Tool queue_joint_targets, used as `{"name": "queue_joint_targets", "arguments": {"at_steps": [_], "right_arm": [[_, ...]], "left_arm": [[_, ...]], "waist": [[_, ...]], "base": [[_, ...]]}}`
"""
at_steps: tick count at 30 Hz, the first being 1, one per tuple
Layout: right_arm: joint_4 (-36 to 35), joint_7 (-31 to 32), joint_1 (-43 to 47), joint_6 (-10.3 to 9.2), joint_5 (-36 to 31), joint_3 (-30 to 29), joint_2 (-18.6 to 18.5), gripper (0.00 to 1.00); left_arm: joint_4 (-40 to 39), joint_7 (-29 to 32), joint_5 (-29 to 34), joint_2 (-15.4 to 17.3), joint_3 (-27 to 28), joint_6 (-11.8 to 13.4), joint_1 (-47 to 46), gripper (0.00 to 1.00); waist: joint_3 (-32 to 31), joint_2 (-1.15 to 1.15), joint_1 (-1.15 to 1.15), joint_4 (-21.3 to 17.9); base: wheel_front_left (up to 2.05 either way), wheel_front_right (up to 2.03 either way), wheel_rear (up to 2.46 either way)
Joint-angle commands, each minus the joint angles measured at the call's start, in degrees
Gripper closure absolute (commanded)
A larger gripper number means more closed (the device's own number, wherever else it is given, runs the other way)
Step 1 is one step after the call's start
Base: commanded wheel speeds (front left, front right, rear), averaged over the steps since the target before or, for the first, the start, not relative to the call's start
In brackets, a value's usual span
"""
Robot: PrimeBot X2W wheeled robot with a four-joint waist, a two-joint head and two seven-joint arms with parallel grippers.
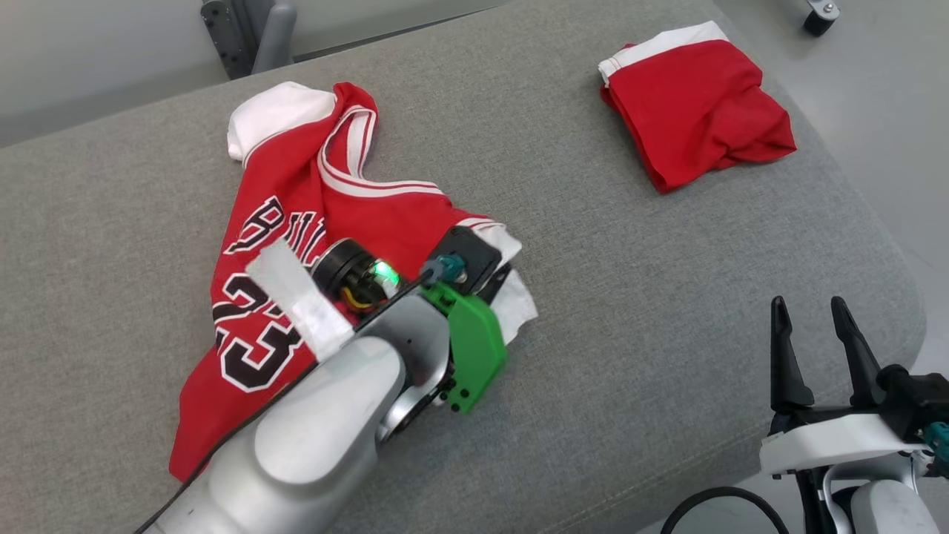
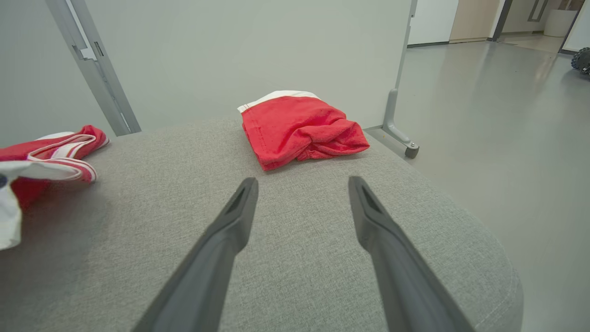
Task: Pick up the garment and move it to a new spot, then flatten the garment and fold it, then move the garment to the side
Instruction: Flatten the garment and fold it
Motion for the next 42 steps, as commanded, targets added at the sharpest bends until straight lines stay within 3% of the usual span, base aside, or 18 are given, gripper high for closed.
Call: {"name": "queue_joint_targets", "arguments": {"at_steps": [1, 7, 14, 15, 16, 17, 21, 23, 27, 35, 39, 42], "right_arm": [[0.13, -0.15, -0.98, -0.09, 0.34, 0.36, -0.12, 0.0], [0.43, -0.15, -2.35, -0.09, 1.6, 1.63, -0.12, 0.0], [1.31, -0.15, -2.21, -0.09, 3.06, 1.95, -0.09, 0.0], [1.46, -0.16, -2.22, -0.09, 3.21, 2.17, -0.09, 0.0], [1.59, -0.15, -2.2, -0.09, 3.4, 2.22, -0.09, 0.0], [1.68, -0.15, -2.08, -0.09, 3.55, 2.01, -0.11, 0.0], [1.68, -0.15, -1.01, -0.09, 3.57, 0.95, -0.07, 0.0], [1.71, -0.15, -0.49, -0.09, 3.12, 0.09, -0.11, 0.0], [1.42, -0.15, 0.24, -0.09, 2.46, -0.49, -0.1, 0.0], [0.89, -0.16, 1.23, -0.09, 0.86, -1.4, -0.13, 0.0], [0.69, -0.15, 1.33, -0.09, -0.15, -1.77, -0.13, 0.0], [0.59, -0.15, 1.42, -0.09, -0.76, -1.62, -0.12, 0.0]], "left_arm": [[0.01, 0.43, -1.06, -1.48, 0.61, -0.48, -2.28, 1.0], [4.09, -4.84, -2.61, -6.95, 3.53, 1.07, -8.55, 1.0], [11.78, -13.1, -4.37, -8.62, 3.18, 2.19, -11.9, 1.0], [12.97, -14.01, -4.94, -8.6, 3.05, 2.51, -11.58, 0.8], [13.67, -14.92, -5.47, -8.68, 2.39, 2.33, -11.25, 0.51], [14.03, -15.64, -6.23, -8.74, 1.73, 2.22, -10.74, 0.0], [13.34, -17.56, -9.16, -8.64, 1.01, 2.26, -8.64, 0.0], [9.91, -19.19, -10.72, -6.59, 2.4, 3.17, -5.45, 0.0], [0.36, -19.2, -11.59, 0.32, 4.61, 6.3, 1.15, 0.0], [-22.57, -14.21, -17.69, 17.45, 11.64, 17.01, 22.66, 0.0], [-30.0, -13.37, -20.4, 21.86, 14.25, 21.07, 30.84, 0.0], [-31.25, -12.24, -21.56, 23.98, 14.23, 21.93, 34.36, 0.0]], "waist": [[0.58, 0.65, 0.0, -0.21], [2.43, 0.65, 0.0, -2.18], [3.66, 0.65, 0.0, -4.22], [3.79, 0.65, 0.0, -4.55], [3.82, 0.65, 0.0, -4.73], [3.81, 0.65, 0.0, -4.77], [3.31, 0.65, 0.0, -3.67], [2.52, 0.65, 0.0, -2.23], [1.19, 0.65, 0.0, 0.66], [-0.46, 0.65, 0.0, 5.74], [-1.01, 0.65, 0.0, 7.91], [-1.24, 0.65, 0.0, 9.23]], "base": [[0.0, 0.0, 0.0], [0.0, 0.0, 0.0], [0.0, 0.0, 0.0], [0.0, 0.0, 0.0], [0.0, 0.0, 0.0], [0.0, 0.0, 0.0], [0.0, 0.0, 0.0], [0.0, 0.0, 0.0], [0.0, 0.0, 0.0], [0.0, 0.0, 0.0], [0.0, 0.0, 0.0], [0.0, 0.0, 0.0]]}}
